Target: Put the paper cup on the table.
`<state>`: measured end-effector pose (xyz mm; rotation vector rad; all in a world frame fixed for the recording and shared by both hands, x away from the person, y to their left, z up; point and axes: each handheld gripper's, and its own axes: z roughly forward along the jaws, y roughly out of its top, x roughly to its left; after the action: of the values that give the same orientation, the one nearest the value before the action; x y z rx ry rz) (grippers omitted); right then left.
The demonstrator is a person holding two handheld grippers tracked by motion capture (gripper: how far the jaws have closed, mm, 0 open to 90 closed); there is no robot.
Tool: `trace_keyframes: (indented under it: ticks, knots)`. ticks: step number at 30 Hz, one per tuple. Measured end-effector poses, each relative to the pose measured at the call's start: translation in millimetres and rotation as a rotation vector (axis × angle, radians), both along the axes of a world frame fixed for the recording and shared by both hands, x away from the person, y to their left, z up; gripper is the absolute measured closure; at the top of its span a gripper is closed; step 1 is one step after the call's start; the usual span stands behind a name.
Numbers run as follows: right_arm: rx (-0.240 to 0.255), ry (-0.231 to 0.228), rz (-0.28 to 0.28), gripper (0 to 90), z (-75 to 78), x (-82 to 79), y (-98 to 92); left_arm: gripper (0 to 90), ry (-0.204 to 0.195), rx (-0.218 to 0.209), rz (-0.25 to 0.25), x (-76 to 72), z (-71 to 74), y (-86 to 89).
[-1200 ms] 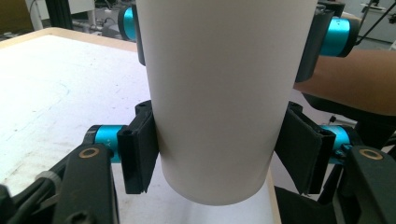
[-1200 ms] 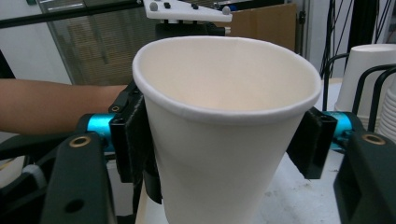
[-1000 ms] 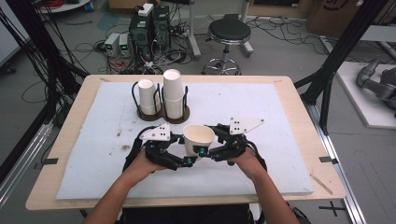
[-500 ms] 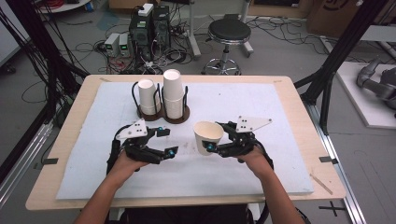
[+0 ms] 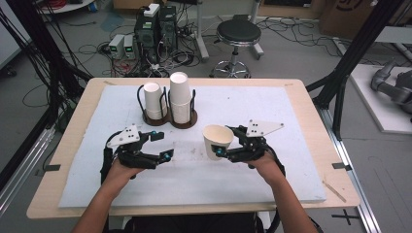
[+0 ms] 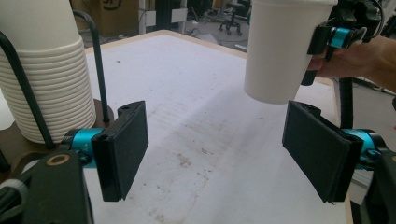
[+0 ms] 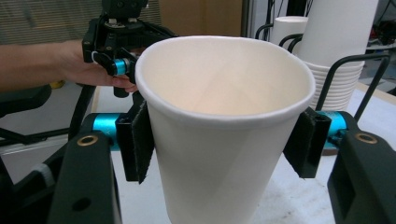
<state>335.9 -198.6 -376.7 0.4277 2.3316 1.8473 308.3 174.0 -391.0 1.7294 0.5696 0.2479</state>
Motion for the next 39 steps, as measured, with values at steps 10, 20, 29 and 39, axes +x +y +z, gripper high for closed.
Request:
trace_keyframes:
  ticks: [10,20,29,39]
  knots:
    - [-0.009,-0.018,-0.055,36.1,-0.5,3.9,-3.4,22.7,0.003,0.009,0.028,0.2,-1.8,10.1]
    - [-0.022,-0.037,-0.154,35.8,-1.3,10.9,-14.7,22.7,-0.003,-0.001,0.078,-5.1,-6.1,24.6]
    - [-0.024,-0.041,-0.303,35.6,-5.6,26.2,-32.8,22.7,0.005,-0.001,0.084,-7.2,-12.0,29.1]
    - [-0.041,-0.052,-0.463,35.6,-11.3,39.9,-53.5,22.7,0.014,-0.006,0.086,-5.3,-17.1,29.1]
